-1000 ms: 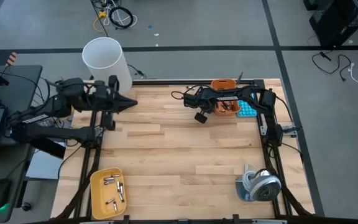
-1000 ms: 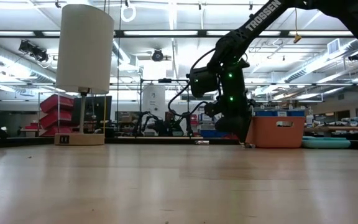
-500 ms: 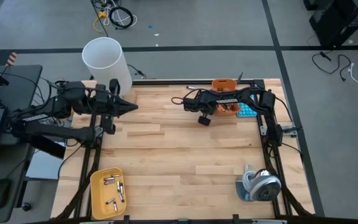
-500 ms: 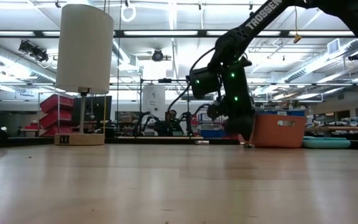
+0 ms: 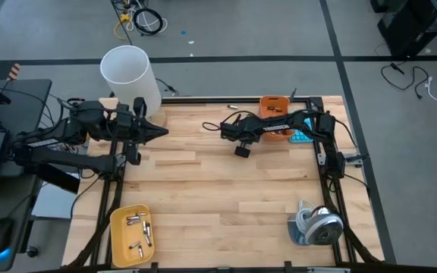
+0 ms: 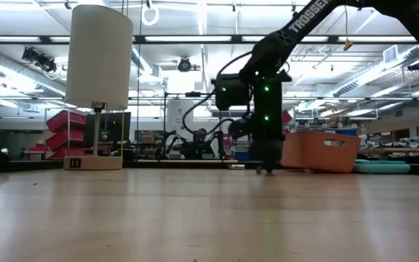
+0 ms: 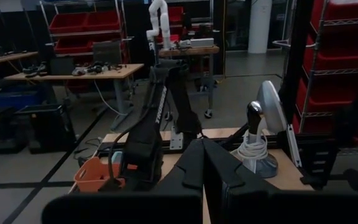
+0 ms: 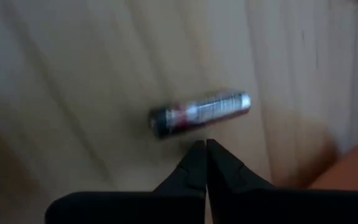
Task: Sort batteries
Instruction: Put the silver battery into the yellow bin
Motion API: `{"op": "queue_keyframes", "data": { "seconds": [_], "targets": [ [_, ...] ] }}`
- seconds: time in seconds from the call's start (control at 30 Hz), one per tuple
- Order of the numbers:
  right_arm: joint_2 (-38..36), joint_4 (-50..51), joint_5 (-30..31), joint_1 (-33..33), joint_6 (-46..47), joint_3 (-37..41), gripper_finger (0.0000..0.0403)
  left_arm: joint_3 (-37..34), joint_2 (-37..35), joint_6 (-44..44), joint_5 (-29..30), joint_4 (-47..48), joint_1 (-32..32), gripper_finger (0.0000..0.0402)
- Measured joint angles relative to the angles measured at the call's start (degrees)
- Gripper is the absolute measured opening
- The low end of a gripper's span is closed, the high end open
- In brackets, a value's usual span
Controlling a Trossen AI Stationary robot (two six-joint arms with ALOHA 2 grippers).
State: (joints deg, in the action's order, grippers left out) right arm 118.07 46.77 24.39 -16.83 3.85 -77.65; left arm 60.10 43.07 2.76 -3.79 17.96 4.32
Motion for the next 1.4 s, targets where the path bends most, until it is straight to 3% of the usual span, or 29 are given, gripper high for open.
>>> {"op": "queue_keyframes", "data": {
  "seconds": [0.27, 0.4, 0.5, 0.6, 0.7, 0.87, 0.97, 1.03, 1.2, 1.4],
  "targets": [
    [-0.2, 2.7, -0.3, -0.6, -3.7, -6.7, 0.0, 0.0, 0.0, 0.0, 0.1, 0.9, 0.0, 0.0],
    [-0.3, 1.4, -7.1, -2.7, -4.8, -9.5, 0.0, 0.0, 0.1, -0.1, 0.1, 1.7, 0.0, 0.0],
    [-0.4, -2.8, -15.1, -3.9, -20.5, -9.6, 0.0, 0.0, 0.1, -0.1, 0.1, 2.4, 0.0, 0.0],
    [-0.4, -7.3, -15.7, -4.3, -36.5, -9.6, 0.0, 0.0, 0.2, -0.1, 0.1, 3.2, 0.0, 0.0],
    [-0.2, -14.8, -15.2, -4.7, -45.2, -9.6, 0.0008, 0.0, 0.3, -0.2, 0.1, 4.2, 0.0, 0.0],
    [0.8, -28.8, -15.4, -4.3, -39.1, -9.8, 0.0031, -0.6, 0.4, -0.2, 0.1, 4.5, 0.0, 0.0],
    [3.5, -28.3, -16.5, -3.9, -30.7, -11.4, 0.0028, -1.2, 0.4, -0.1, 0.2, 4.4, 0.0, 0.0],
    [6.7, -23.6, -18.8, -3.9, -25.4, -13.8, 0.0014, -1.2, 0.7, 0.2, 1.0, 4.4, 0.0, 0.0],
    [12.0, -9.6, -16.9, -3.6, -22.0, -25.3, 0.0006, -1.2, 2.0, 0.1, 2.3, 3.9, -0.2, 0.0],
    [14.8, 8.9, -26.5, -3.8, -24.1, -35.3, 0.0001, -1.3, 5.4, -3.7, 6.6, 7.7, -1.2, 0.0]
  ]
}}
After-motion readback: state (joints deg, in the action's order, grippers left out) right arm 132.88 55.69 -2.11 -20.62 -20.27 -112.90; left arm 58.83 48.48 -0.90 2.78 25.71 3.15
